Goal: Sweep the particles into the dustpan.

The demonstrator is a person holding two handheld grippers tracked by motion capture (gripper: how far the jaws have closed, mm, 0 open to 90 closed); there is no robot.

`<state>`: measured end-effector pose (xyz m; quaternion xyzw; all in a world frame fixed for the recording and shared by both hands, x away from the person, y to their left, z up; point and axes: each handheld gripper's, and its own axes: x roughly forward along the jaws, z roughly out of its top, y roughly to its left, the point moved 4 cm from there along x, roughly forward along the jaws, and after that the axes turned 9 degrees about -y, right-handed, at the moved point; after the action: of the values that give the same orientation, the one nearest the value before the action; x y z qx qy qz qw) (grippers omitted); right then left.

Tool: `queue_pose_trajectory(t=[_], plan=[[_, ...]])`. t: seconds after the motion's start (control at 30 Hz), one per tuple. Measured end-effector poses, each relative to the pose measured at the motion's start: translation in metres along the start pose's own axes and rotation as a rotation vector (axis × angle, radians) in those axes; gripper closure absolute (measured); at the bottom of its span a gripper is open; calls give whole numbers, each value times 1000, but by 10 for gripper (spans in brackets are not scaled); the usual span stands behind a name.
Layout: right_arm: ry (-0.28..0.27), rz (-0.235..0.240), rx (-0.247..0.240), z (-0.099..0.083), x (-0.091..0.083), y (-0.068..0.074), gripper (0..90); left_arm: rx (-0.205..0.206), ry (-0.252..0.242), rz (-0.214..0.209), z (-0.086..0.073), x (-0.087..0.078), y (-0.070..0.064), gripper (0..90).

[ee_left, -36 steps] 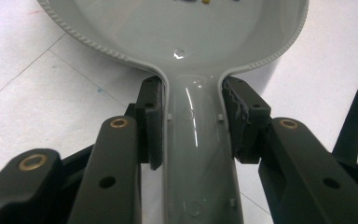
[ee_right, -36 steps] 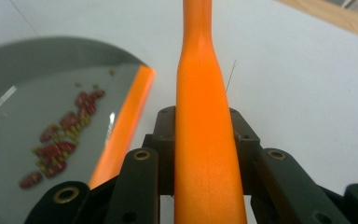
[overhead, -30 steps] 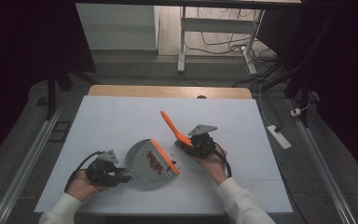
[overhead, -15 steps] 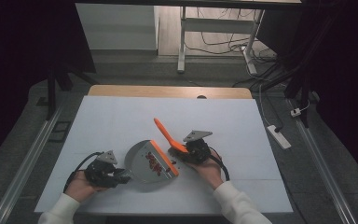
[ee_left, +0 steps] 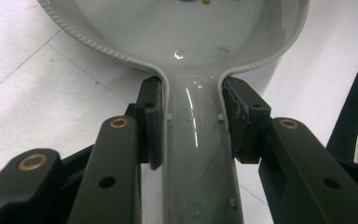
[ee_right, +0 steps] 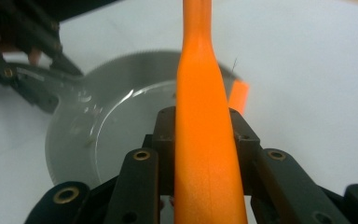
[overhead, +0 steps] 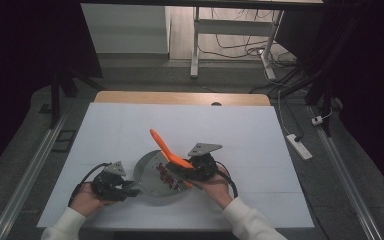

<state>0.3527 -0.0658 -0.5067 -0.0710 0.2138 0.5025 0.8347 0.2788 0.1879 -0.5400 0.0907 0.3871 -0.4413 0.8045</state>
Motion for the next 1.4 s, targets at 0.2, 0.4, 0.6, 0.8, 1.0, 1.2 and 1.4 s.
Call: queue_pose_trajectory(t=[0.2, 0.4, 0.6, 0.8, 1.0, 1.2, 1.4], plan=[[-41, -93, 2, 7, -20, -21, 699, 7, 0, 0, 0, -1, 0, 613], [1, -162, -5, -5, -33, -36, 699, 6, -2, -8, -1, -3, 0, 613], [57, -213, -22, -25, -44, -42, 699, 7, 0, -11, -3, -6, -1, 613], [76, -204, -21, -31, -41, -37, 699, 9, 3, -14, -3, -6, -3, 613], [92, -176, -25, -34, -33, -27, 699, 19, 12, -20, -2, -7, -6, 613], [86, -152, -31, -33, -25, -17, 699, 23, 18, -22, -1, -6, -6, 614], [79, -116, -6, -31, -18, -8, 699, 19, 18, -21, -1, -5, -7, 615]])
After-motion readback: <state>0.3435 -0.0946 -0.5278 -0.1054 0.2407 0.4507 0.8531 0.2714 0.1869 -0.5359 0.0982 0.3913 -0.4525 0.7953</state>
